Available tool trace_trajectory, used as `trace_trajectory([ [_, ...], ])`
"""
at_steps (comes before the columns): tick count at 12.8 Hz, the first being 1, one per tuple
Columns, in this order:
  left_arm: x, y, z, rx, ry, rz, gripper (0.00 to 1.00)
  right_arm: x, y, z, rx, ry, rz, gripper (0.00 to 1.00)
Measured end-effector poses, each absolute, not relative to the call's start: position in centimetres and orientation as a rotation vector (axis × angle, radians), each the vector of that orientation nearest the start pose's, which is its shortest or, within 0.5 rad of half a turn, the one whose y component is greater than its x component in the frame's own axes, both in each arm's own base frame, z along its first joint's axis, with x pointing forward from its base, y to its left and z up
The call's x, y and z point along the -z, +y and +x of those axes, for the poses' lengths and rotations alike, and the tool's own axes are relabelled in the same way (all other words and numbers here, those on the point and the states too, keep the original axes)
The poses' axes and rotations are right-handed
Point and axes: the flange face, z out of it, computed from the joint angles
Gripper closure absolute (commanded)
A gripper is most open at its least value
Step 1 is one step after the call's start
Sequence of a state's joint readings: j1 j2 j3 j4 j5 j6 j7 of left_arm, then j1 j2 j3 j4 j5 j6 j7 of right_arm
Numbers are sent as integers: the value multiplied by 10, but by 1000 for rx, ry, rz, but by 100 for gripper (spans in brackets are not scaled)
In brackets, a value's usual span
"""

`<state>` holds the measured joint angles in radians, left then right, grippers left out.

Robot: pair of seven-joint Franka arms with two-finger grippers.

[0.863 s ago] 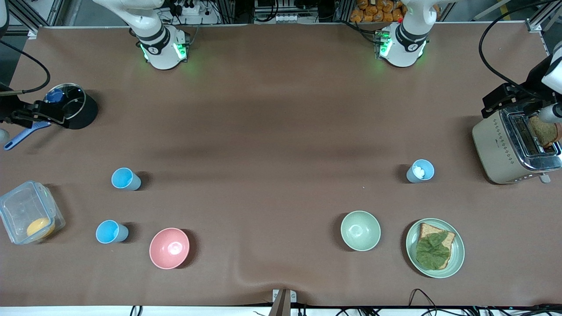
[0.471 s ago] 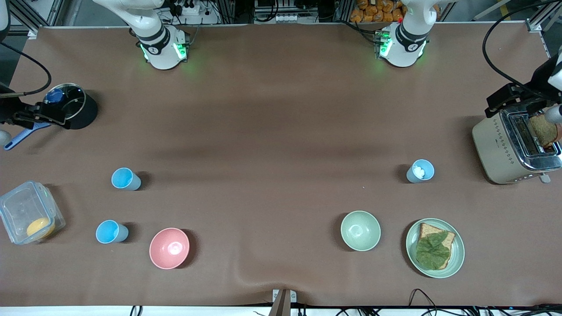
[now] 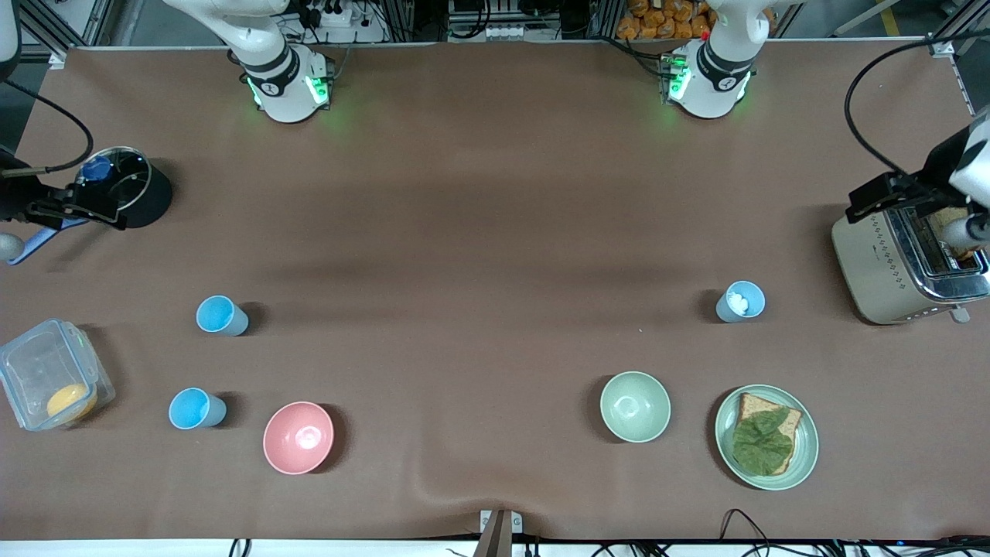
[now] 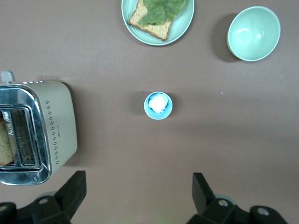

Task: Stack blue cups with both arms
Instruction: 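Reach the right gripper toward a blue cup while the left gripper reaches another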

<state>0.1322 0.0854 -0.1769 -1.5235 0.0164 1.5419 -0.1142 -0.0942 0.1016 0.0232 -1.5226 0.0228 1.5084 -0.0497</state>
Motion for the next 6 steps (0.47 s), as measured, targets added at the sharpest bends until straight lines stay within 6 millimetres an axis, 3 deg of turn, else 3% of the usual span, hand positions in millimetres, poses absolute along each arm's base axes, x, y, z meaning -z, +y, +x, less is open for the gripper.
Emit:
trace_trajectory([
  [6,-492,12,617,-204,-179,-3146,0,-516,-50,600,-355,58,-3079,0],
])
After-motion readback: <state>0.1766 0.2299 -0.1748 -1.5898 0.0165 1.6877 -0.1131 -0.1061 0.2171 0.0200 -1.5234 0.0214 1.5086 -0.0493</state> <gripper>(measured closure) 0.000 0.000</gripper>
